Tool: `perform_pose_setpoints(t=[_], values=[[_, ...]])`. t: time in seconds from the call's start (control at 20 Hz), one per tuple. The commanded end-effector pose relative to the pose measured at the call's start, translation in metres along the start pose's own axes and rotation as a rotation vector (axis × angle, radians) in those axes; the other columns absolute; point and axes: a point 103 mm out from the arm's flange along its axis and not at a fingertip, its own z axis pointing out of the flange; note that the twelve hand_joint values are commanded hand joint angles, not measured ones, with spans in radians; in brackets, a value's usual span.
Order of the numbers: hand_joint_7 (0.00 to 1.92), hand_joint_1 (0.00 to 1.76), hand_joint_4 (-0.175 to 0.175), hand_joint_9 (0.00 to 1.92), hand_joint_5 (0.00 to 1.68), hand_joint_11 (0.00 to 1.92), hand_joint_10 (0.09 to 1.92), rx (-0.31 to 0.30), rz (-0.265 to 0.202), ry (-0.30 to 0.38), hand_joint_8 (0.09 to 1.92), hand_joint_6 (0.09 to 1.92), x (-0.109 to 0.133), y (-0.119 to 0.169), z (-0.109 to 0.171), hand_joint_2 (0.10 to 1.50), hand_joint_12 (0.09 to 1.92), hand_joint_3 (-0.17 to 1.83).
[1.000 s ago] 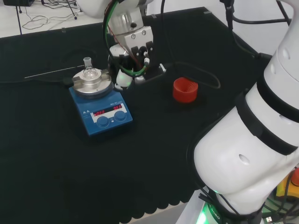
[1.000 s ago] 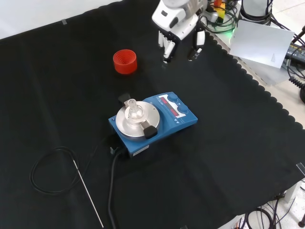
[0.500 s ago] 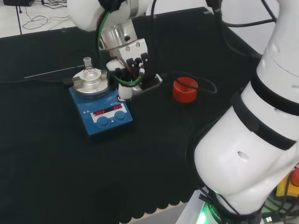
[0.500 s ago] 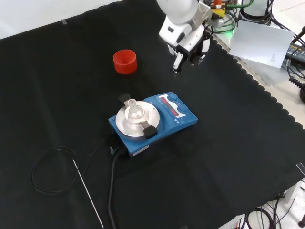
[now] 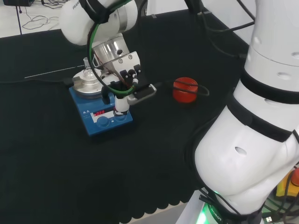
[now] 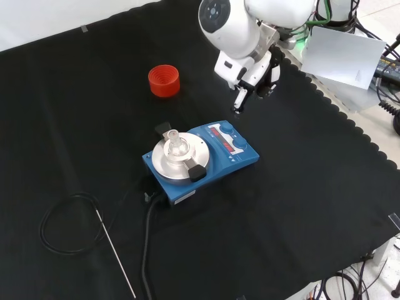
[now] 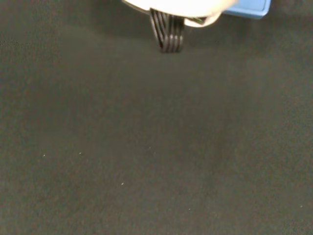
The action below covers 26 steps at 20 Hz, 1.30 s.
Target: Turn on the heater.
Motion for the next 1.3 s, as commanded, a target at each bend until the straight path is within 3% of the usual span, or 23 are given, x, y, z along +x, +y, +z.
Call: perform_pose_setpoints(t=[0.05, 0.65, 1.3], values=[[1.43, 1.37, -0.05, 1.5, 0.25, 1.16, 1.51, 0.056, -0.024, -0.012, 1.59, 0.68, 0.008, 0.009, 0.004, 0.74, 1.36, 0.91], [1.43, 1.38, -0.029, 1.5, 0.23, 1.16, 1.51, 0.114, -0.037, 0.008, 1.59, 0.48, 0.011, 0.019, 0.017, 0.73, 1.37, 0.93], [1.43, 1.38, -0.024, 1.5, 0.27, 1.16, 1.51, 0.131, -0.048, -0.003, 1.59, 0.36, 0.017, 0.027, 0.025, 0.73, 1.37, 0.94]])
